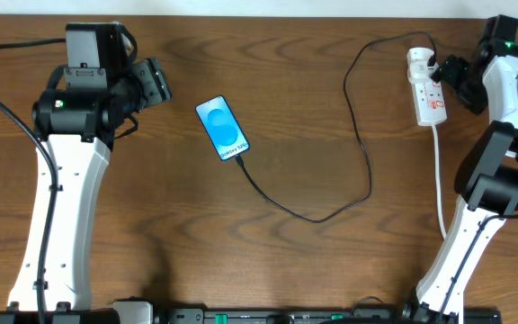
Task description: Plug charger to phone and switch on socket
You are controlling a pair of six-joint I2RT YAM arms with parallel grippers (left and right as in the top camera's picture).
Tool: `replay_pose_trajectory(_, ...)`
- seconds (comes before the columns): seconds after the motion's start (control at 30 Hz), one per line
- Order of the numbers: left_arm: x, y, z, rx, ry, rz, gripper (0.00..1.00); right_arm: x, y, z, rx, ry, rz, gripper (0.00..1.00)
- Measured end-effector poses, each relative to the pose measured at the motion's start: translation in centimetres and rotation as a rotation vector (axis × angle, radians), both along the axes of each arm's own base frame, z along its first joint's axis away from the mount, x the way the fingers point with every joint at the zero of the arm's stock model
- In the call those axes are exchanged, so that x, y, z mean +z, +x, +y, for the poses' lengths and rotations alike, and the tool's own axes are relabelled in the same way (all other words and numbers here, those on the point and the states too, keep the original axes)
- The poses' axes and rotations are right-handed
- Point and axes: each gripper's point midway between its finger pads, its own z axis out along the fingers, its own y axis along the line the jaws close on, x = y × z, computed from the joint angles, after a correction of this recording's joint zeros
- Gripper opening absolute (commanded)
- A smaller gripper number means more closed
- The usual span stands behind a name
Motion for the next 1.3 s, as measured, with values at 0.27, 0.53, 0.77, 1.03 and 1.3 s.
replay_pose_trajectory(0.27, 0.0, 0.0, 0.0, 0.0, 0.0, 0.0, 0.73, -0.1, -0.2, 0.7, 0.014, 0.034, 0.007, 0.82)
replay_pose_trajectory(0.53, 0.0, 0.0, 0.0, 0.0, 0.0, 0.0, 0.73, -0.1, -0.1, 2.2, 0.056, 0.085, 0.002, 0.75)
replay_pose_trajectory(0.77, 0.0, 0.0, 0.0, 0.0, 0.0, 0.0, 0.73, 0.0, 0.2, 2.4, 0.063, 0.102, -0.012, 0.51)
replay_pose_trajectory(1.03, 0.0, 0.0, 0.0, 0.0, 0.0, 0.0, 0.73, 0.4, 0.8, 2.7, 0.073, 0.142, -0.049, 0.26)
replay_pose_trajectory(1.3, 0.0, 0.0, 0.0, 0.0, 0.0, 0.0, 0.73, 0.7, 0.9, 2.6, 0.074, 0.155, -0.06, 0.02)
